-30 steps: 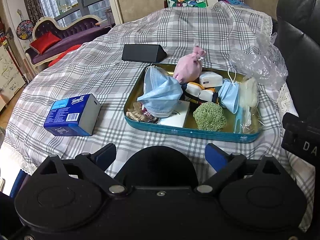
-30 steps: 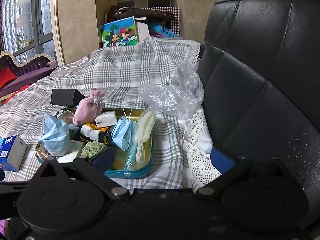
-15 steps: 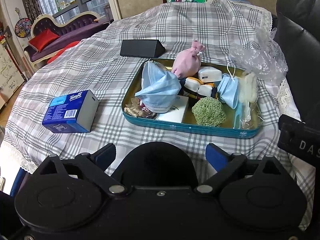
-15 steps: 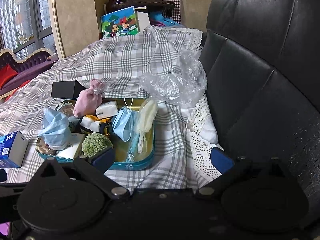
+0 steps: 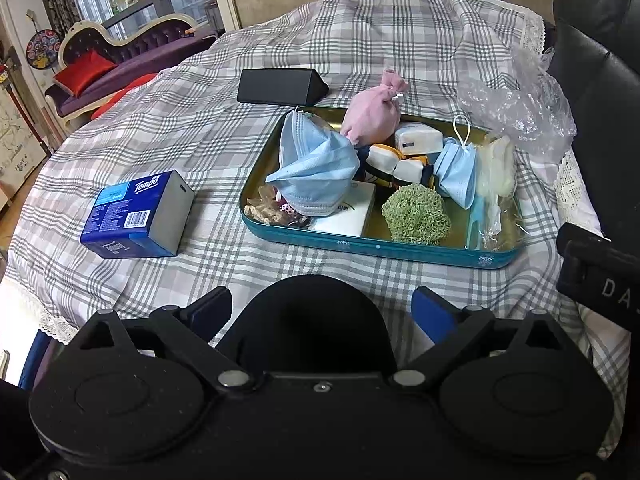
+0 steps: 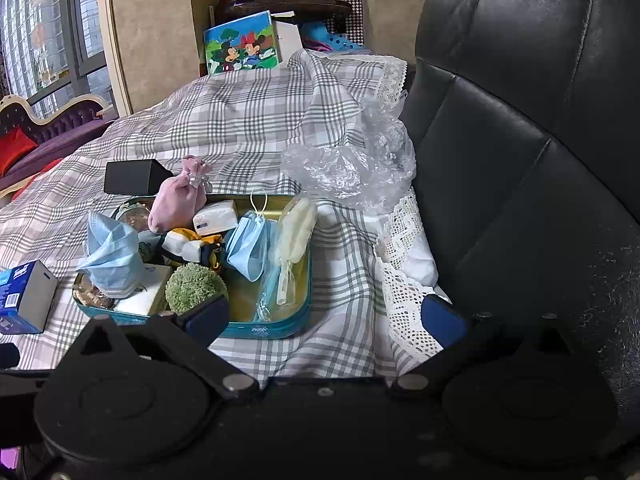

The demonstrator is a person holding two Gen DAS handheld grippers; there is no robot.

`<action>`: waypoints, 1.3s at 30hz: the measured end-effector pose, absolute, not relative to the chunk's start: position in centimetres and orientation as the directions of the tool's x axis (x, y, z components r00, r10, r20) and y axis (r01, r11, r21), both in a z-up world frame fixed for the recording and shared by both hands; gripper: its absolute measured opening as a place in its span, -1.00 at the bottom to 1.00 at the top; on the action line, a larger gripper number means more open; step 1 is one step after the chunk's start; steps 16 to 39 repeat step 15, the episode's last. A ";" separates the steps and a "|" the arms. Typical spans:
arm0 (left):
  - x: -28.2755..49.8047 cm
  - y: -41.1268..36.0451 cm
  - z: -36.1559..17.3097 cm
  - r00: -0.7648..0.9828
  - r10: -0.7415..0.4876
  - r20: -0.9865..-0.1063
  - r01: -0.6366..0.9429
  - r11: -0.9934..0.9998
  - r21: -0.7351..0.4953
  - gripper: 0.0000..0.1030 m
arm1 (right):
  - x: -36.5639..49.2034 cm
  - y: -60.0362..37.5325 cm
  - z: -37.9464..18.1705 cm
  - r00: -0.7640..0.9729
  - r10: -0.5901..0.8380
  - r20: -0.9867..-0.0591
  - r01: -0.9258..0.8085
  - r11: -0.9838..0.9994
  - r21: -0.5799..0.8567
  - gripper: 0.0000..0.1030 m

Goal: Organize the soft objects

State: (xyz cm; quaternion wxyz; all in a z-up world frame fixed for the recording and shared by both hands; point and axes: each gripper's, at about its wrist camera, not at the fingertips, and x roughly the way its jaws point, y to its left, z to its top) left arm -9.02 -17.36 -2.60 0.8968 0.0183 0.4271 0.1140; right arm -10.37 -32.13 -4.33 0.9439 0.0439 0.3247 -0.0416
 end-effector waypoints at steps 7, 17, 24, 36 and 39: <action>-9.1 -17.3 -2.6 0.607 0.211 -0.767 -0.187 0.975 0.120 0.82 | -10.4 -32.2 -4.4 0.785 -0.049 -0.617 0.107 0.993 0.056 0.99; -9.1 -17.3 -2.7 0.602 0.209 -0.770 -0.189 0.975 0.117 0.82 | -10.4 -32.1 -4.4 0.785 -0.050 -0.617 0.107 0.993 0.056 0.99; -9.1 -17.3 -2.7 0.602 0.209 -0.770 -0.189 0.975 0.117 0.82 | -10.4 -32.1 -4.4 0.785 -0.050 -0.617 0.107 0.993 0.056 0.99; -9.1 -17.3 -2.7 0.602 0.209 -0.770 -0.189 0.975 0.117 0.82 | -10.4 -32.1 -4.4 0.785 -0.050 -0.617 0.107 0.993 0.056 0.99; -9.1 -17.3 -2.7 0.602 0.209 -0.770 -0.189 0.975 0.117 0.82 | -10.4 -32.1 -4.4 0.785 -0.050 -0.617 0.107 0.993 0.056 0.99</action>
